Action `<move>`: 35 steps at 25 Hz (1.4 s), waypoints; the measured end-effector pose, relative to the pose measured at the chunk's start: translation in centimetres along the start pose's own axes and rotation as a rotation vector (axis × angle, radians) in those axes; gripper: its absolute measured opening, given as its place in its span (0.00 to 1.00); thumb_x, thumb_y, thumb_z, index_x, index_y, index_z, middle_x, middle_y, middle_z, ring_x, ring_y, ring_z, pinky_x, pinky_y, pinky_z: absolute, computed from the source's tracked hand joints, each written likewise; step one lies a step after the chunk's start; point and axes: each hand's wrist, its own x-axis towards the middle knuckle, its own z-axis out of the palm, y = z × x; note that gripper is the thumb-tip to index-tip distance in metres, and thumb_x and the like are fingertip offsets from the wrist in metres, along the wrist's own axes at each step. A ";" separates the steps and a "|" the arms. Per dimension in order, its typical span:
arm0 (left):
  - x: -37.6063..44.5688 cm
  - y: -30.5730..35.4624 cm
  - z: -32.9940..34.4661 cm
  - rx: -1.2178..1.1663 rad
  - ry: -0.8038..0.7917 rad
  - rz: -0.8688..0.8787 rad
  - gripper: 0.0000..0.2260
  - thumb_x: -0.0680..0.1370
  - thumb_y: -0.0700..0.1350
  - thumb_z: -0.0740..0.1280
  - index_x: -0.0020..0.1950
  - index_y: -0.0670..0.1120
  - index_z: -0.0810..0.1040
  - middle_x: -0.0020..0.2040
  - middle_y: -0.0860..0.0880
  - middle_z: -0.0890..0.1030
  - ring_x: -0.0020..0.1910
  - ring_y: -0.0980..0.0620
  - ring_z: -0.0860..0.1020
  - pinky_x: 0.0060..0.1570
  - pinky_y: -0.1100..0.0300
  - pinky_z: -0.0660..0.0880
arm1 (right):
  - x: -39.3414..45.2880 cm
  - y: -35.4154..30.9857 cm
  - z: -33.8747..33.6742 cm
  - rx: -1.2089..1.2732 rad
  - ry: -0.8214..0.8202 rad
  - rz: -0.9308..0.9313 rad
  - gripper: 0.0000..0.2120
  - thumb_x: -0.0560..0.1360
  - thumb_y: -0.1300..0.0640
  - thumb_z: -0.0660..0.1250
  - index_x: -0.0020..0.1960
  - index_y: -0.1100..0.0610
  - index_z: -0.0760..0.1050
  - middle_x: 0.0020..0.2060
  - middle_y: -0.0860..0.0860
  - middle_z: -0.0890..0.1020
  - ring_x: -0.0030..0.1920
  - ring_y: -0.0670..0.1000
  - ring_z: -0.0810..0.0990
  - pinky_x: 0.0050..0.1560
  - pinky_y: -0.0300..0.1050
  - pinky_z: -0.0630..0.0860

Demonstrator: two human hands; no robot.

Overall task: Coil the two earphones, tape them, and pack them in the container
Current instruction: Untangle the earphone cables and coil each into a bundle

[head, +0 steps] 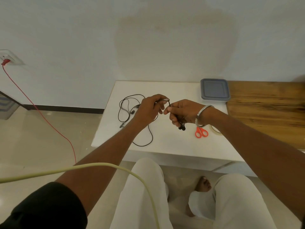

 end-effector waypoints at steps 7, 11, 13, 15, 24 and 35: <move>-0.2 -0.5 0.3 -0.060 0.021 -0.019 0.11 0.82 0.39 0.59 0.57 0.44 0.80 0.35 0.55 0.77 0.37 0.57 0.77 0.41 0.69 0.72 | -0.5 -0.9 1.2 0.304 -0.257 0.033 0.14 0.81 0.56 0.56 0.48 0.60 0.79 0.37 0.56 0.83 0.44 0.58 0.83 0.56 0.58 0.78; -0.6 -1.0 0.6 -0.316 -0.176 -0.238 0.11 0.81 0.40 0.56 0.46 0.49 0.77 0.29 0.59 0.77 0.31 0.58 0.76 0.35 0.64 0.74 | -0.4 -1.3 1.7 0.489 -0.351 -0.070 0.12 0.79 0.56 0.57 0.52 0.61 0.76 0.43 0.59 0.83 0.49 0.59 0.83 0.54 0.58 0.78; -1.1 -1.2 1.2 -0.334 -0.223 -0.283 0.12 0.82 0.37 0.57 0.43 0.51 0.71 0.28 0.60 0.79 0.28 0.63 0.78 0.31 0.69 0.75 | -0.3 -1.6 2.2 0.591 -0.367 -0.134 0.12 0.78 0.56 0.58 0.52 0.62 0.77 0.46 0.60 0.84 0.52 0.60 0.82 0.51 0.54 0.79; -1.4 -1.2 2.2 -0.294 -0.211 -0.263 0.13 0.80 0.29 0.57 0.44 0.46 0.70 0.29 0.53 0.79 0.26 0.61 0.78 0.27 0.68 0.75 | 0.1 -1.9 2.5 0.693 -0.316 -0.224 0.13 0.80 0.57 0.56 0.52 0.63 0.78 0.49 0.61 0.83 0.54 0.61 0.81 0.50 0.52 0.80; -2.6 -1.1 3.7 0.028 -0.425 -0.141 0.14 0.84 0.45 0.53 0.56 0.43 0.77 0.34 0.50 0.78 0.34 0.53 0.79 0.42 0.62 0.77 | 1.9 -1.8 1.5 0.543 0.316 -0.419 0.15 0.82 0.59 0.51 0.51 0.60 0.77 0.53 0.56 0.83 0.58 0.54 0.81 0.62 0.51 0.70; -2.2 -1.4 0.7 0.049 -0.315 -0.112 0.10 0.82 0.46 0.60 0.51 0.49 0.81 0.31 0.51 0.73 0.30 0.54 0.71 0.35 0.57 0.76 | 1.0 1.5 -0.6 -0.361 0.405 -0.210 0.15 0.81 0.60 0.53 0.51 0.61 0.78 0.47 0.52 0.83 0.51 0.48 0.81 0.52 0.44 0.78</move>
